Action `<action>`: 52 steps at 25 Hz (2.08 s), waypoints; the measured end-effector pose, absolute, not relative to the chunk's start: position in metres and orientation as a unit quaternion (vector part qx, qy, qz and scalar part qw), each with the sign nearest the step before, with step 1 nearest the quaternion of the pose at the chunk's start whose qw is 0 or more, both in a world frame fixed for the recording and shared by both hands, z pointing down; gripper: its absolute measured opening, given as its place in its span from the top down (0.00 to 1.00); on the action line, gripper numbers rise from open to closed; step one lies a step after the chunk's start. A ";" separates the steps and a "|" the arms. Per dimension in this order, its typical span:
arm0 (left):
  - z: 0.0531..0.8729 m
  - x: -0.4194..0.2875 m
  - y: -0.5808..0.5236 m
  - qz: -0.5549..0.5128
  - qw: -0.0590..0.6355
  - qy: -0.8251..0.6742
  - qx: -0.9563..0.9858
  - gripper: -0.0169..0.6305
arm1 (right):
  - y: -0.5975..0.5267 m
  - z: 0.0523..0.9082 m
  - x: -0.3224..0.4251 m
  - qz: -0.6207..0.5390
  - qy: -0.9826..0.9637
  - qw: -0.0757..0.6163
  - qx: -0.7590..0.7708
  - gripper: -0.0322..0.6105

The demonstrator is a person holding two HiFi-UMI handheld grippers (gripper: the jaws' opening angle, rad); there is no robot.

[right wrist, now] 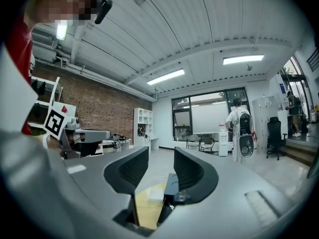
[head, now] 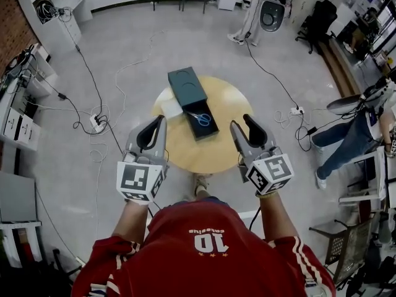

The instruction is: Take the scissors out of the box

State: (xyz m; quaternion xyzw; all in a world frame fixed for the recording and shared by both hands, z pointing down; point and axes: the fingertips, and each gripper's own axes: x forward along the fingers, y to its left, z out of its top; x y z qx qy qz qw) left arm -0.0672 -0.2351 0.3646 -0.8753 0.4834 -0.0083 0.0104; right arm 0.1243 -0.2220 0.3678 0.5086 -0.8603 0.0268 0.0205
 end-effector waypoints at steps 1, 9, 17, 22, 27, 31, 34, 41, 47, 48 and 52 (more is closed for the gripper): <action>0.365 -0.067 -0.237 -0.009 0.010 0.484 -0.875 0.97 | -0.225 0.372 0.122 0.026 -0.863 0.028 0.504 0.72; 0.376 -0.065 -0.257 -0.016 -0.002 0.491 -0.871 0.97 | -0.256 0.410 0.119 0.039 -0.871 0.072 0.485 0.72; 0.384 -0.057 -0.282 -0.018 -0.015 0.495 -0.869 0.97 | -0.291 0.469 0.116 0.050 -0.884 0.149 0.441 0.72; 0.386 -0.050 -0.300 -0.020 -0.016 0.499 -0.866 0.97 | -0.307 0.523 0.110 0.061 -0.898 0.214 0.379 0.72; 0.396 -0.050 -0.314 -0.028 -0.029 0.510 -0.859 0.97 | -0.326 0.584 0.109 0.080 -0.896 0.283 0.332 0.72; 0.407 -0.053 -0.325 -0.037 -0.034 0.521 -0.852 0.97 | -0.343 0.629 0.112 0.105 -0.890 0.315 0.314 0.72; 0.416 -0.054 -0.333 -0.043 -0.043 0.526 -0.848 0.97 | -0.354 0.658 0.116 0.127 -0.884 0.333 0.301 0.72; 0.428 -0.048 -0.350 -0.053 -0.062 0.530 -0.844 0.97 | -0.373 0.719 0.114 0.165 -0.873 0.387 0.246 0.72; 0.447 -0.054 -0.356 -0.075 -0.069 0.537 -0.837 0.97 | -0.390 0.761 0.103 0.182 -0.853 0.441 0.213 0.72; 0.450 -0.057 -0.356 -0.077 -0.075 0.539 -0.835 0.97 | -0.392 0.767 0.102 0.185 -0.849 0.448 0.210 0.72; 0.456 -0.068 -0.359 -0.080 -0.092 0.553 -0.824 0.97 | -0.396 0.785 0.101 0.184 -0.833 0.482 0.199 0.72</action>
